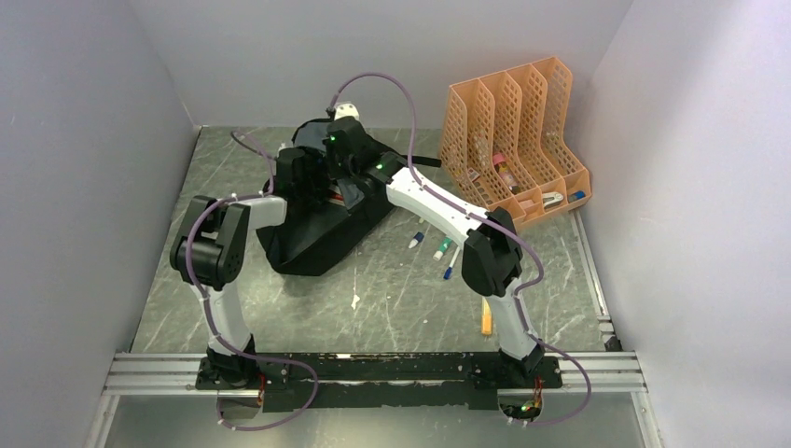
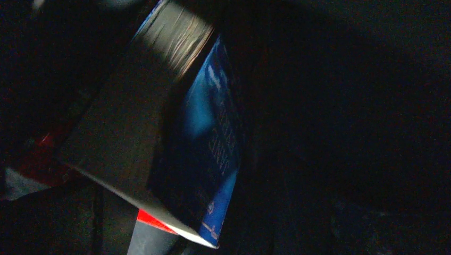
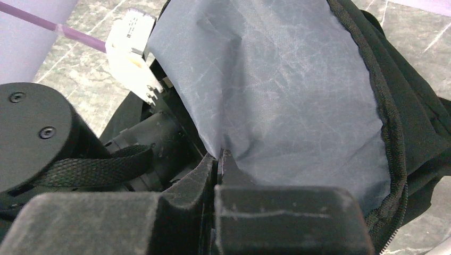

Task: Pack the student bag
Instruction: Place the book in the student bag, then zip the student bag at the center of the board.

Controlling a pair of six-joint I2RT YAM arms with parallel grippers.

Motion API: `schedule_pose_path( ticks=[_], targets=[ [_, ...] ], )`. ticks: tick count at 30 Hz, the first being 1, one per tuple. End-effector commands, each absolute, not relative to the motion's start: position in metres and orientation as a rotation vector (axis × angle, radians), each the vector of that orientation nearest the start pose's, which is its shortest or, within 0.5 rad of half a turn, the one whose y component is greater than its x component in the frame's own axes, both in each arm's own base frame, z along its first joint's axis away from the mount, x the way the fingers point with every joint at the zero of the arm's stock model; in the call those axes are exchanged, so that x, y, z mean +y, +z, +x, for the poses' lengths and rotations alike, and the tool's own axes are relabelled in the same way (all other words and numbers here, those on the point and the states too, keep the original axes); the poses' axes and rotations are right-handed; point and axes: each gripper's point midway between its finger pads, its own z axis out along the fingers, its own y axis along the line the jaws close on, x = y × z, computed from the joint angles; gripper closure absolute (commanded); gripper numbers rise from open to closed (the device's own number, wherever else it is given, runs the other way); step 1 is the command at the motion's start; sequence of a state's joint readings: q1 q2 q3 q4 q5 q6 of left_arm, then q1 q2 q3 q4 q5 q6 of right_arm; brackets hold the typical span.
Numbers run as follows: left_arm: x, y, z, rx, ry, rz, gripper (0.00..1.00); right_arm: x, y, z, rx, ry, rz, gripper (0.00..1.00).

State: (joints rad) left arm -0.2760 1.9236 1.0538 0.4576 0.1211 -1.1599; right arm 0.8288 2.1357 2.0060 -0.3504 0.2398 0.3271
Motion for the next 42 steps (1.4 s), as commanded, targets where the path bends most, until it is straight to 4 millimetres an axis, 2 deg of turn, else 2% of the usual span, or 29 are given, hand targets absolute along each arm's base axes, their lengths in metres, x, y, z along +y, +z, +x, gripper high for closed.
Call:
schedule_pose_path(
  ticks=[1, 5, 9, 10, 11, 16, 20, 25, 28, 31, 36, 39, 42],
  targets=[
    [-0.211, 0.172, 0.488, 1.886, -1.081, -0.674, 0.02, 0.437, 0.251, 0.434, 1.943, 0.522, -0.360, 1.00],
    [-0.203, 0.184, 0.465, 1.938, -1.037, -0.658, 0.02, 0.432, 0.247, 0.440, 1.945, 0.500, -0.357, 1.00],
    [-0.190, 0.194, 0.434, 1.974, -0.957, -0.579, 0.02, 0.429, 0.244, 0.442, 1.938, 0.482, -0.376, 1.00],
    [-0.187, 0.202, 0.424, 1.972, -0.947, -0.551, 0.02, 0.427, 0.242, 0.442, 1.936, 0.474, -0.384, 1.00],
    [-0.185, 0.198, 0.416, 1.994, -0.928, -0.529, 0.02, 0.426, 0.240, 0.442, 1.934, 0.467, -0.393, 1.00],
    [-0.159, 0.203, 0.365, 2.026, -0.813, -0.486, 0.02, 0.422, 0.228, 0.443, 1.933, 0.430, -0.432, 1.00],
    [-0.135, 0.194, 0.332, 2.066, -0.697, -0.496, 0.02, 0.420, 0.217, 0.442, 1.942, 0.405, -0.463, 1.00],
    [-0.117, 0.185, 0.308, 2.116, -0.596, -0.491, 0.02, 0.415, 0.203, 0.439, 1.950, 0.371, -0.505, 1.00],
    [-0.095, 0.180, 0.302, 2.141, -0.457, -0.536, 0.02, 0.412, 0.193, 0.436, 1.952, 0.353, -0.539, 1.00],
    [-0.074, 0.177, 0.298, 2.154, -0.327, -0.580, 0.02, 0.415, 0.183, 0.427, 1.947, 0.370, -0.654, 0.99],
    [-0.048, 0.164, 0.290, 2.212, -0.156, -0.621, 0.02, 0.429, 0.163, 0.400, 1.919, 0.433, -0.928, 0.85],
    [-0.038, 0.162, 0.287, 2.206, -0.095, -0.624, 0.02, 0.438, 0.144, 0.380, 1.901, 0.441, -1.142, 0.70],
    [-0.033, 0.157, 0.285, 2.215, -0.061, -0.626, 0.02, 0.447, 0.143, 0.365, 1.878, 0.528, -1.240, 0.54]
  ],
)
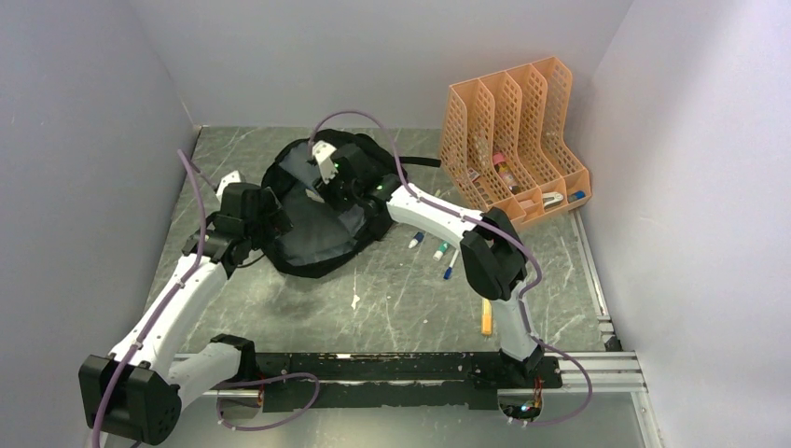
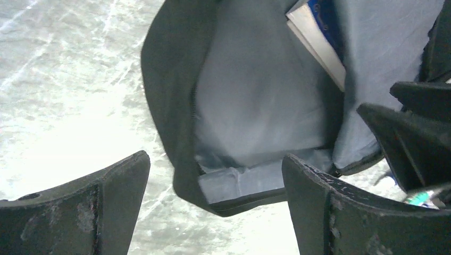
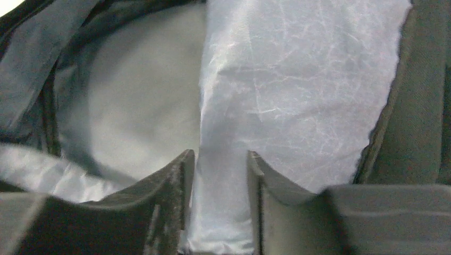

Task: Pack the student bag
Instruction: Zip the student bag at the center of the board.

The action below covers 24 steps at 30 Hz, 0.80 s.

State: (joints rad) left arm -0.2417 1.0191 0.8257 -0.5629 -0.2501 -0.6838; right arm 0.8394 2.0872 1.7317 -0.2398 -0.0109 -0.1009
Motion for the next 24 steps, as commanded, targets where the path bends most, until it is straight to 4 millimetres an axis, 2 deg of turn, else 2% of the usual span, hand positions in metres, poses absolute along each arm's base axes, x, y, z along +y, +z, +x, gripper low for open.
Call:
schedule_pose_path(
  ticks=[1, 4, 6, 10, 13, 20, 24],
  targets=[
    [-0.033, 0.155, 0.285, 2.222, -0.059, -0.626, 0.02, 0.449, 0.147, 0.362, 1.864, 0.552, -1.250, 0.50],
    [-0.033, 0.141, 0.283, 2.252, -0.057, -0.625, 0.02, 0.453, 0.163, 0.357, 1.819, 0.617, -1.247, 0.43],
    [-0.032, 0.133, 0.283, 2.265, -0.053, -0.634, 0.02, 0.451, 0.177, 0.361, 1.809, 0.639, -1.202, 0.41],
    [-0.031, 0.125, 0.287, 2.257, -0.067, -0.634, 0.02, 0.440, 0.202, 0.380, 1.817, 0.675, -1.039, 0.40],
    [-0.029, 0.119, 0.291, 2.278, -0.057, -0.646, 0.02, 0.428, 0.212, 0.397, 1.841, 0.687, -0.923, 0.40],
    [-0.025, 0.117, 0.289, 2.282, -0.039, -0.642, 0.19, 0.394, 0.214, 0.440, 1.919, 0.641, -0.693, 0.41],
    [-0.028, 0.109, 0.286, 2.304, -0.056, -0.637, 0.30, 0.378, 0.196, 0.467, 1.990, 0.711, -0.680, 0.39]
  ],
)
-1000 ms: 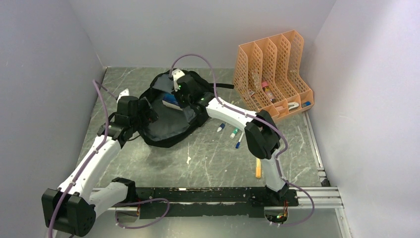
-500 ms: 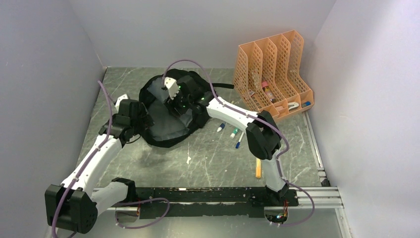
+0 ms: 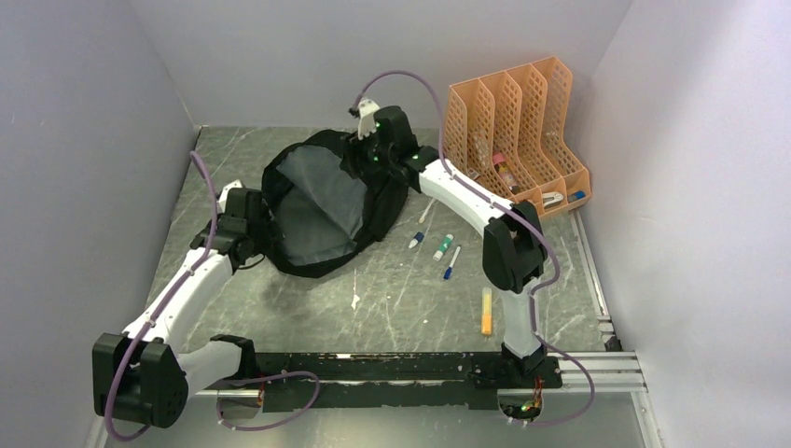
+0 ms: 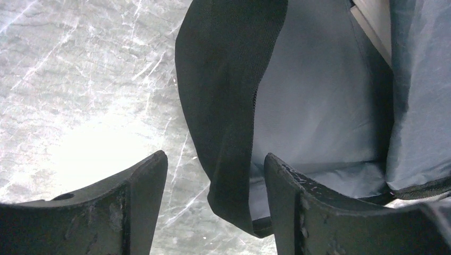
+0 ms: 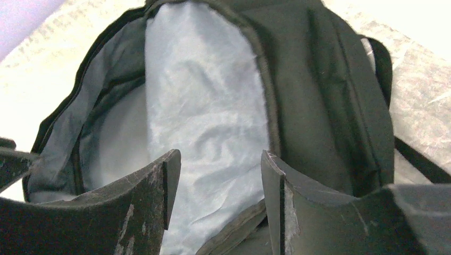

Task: Pack the student bag
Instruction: Zip the student bag at the center of the board.

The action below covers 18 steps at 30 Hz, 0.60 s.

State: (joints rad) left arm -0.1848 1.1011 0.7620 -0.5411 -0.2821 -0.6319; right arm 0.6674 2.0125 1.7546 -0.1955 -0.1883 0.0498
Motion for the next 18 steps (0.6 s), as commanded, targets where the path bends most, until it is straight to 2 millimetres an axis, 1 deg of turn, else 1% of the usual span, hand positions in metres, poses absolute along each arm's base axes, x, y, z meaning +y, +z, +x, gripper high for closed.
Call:
schedule_pose_path(
  ticks=[1, 3, 5, 7, 9, 12, 15, 18],
  targets=[
    [-0.028, 0.106, 0.284, 2.312, -0.052, -0.636, 0.34, 0.378, 0.194, 0.470, 1.996, 0.740, -0.696, 0.39],
    [-0.026, 0.102, 0.281, 2.321, -0.037, -0.636, 0.39, 0.378, 0.190, 0.475, 1.993, 0.788, -0.727, 0.39],
    [-0.022, 0.098, 0.278, 2.325, -0.016, -0.650, 0.42, 0.378, 0.186, 0.478, 1.986, 0.828, -0.751, 0.38],
    [-0.022, 0.097, 0.279, 2.325, -0.026, -0.645, 0.45, 0.378, 0.182, 0.481, 1.984, 0.862, -0.775, 0.34],
    [-0.022, 0.096, 0.279, 2.326, -0.028, -0.652, 0.48, 0.379, 0.174, 0.483, 1.996, 0.899, -0.804, 0.32],
    [-0.023, 0.094, 0.281, 2.336, -0.034, -0.654, 0.59, 0.383, 0.164, 0.482, 2.000, 0.978, -0.846, 0.32],
    [-0.024, 0.093, 0.283, 2.344, -0.040, -0.654, 0.69, 0.388, 0.157, 0.483, 1.991, 1.025, -0.844, 0.32],
    [-0.025, 0.096, 0.285, 2.336, -0.055, -0.649, 0.80, 0.392, 0.150, 0.491, 1.993, 1.027, -0.816, 0.32]
  ],
)
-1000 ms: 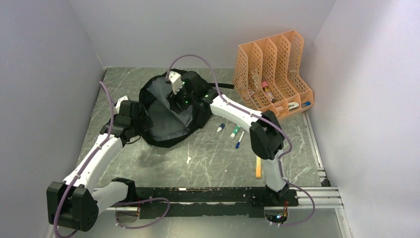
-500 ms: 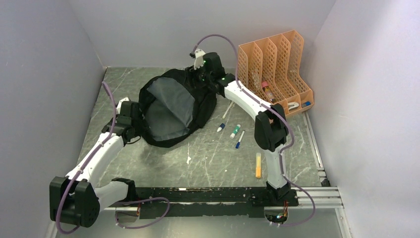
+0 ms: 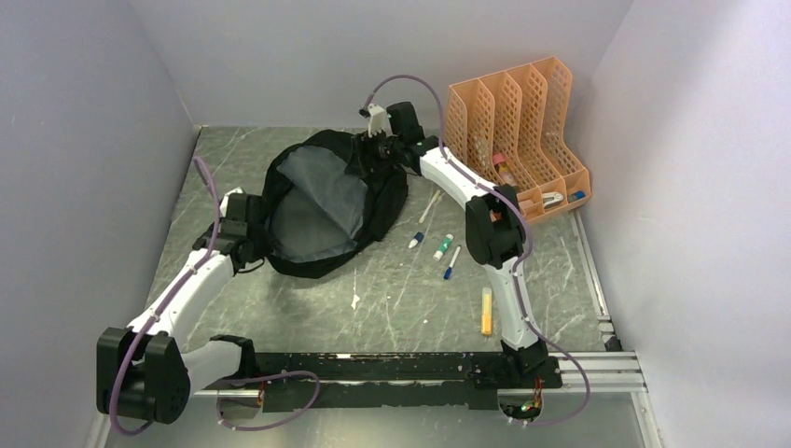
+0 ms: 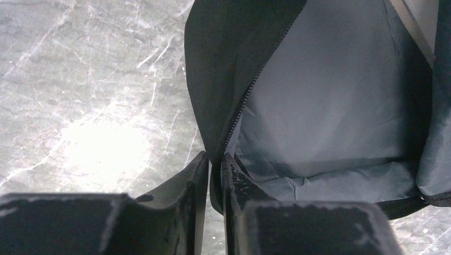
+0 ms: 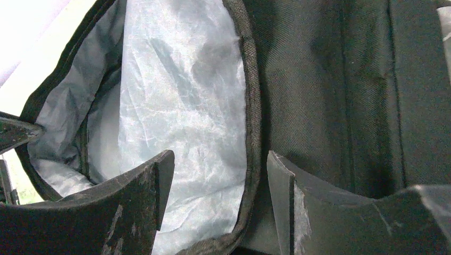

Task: Pack the student bag
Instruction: Zip the student bag at the center of the board.

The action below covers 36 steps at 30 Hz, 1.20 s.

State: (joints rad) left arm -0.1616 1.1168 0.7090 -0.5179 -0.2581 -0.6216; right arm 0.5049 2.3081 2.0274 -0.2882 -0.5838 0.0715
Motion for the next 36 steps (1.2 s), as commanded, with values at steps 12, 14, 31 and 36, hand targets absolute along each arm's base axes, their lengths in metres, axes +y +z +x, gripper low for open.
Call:
schedule_pose_path(
  ticks=[12, 14, 31, 36],
  targets=[
    [-0.029, 0.100, 0.284, 2.333, -0.087, -0.627, 0.95, 0.402, 0.136, 0.509, 1.982, 1.069, -0.776, 0.29],
    [-0.030, 0.100, 0.284, 2.333, -0.095, -0.626, 0.95, 0.406, 0.132, 0.504, 1.989, 1.128, -0.789, 0.29],
    [-0.031, 0.104, 0.285, 2.328, -0.107, -0.620, 0.95, 0.424, 0.160, 0.464, 1.889, 1.493, -0.867, 0.38],
    [-0.031, 0.105, 0.285, 2.326, -0.103, -0.624, 0.95, 0.426, 0.185, 0.436, 1.828, 1.631, -0.908, 0.45]
  ],
)
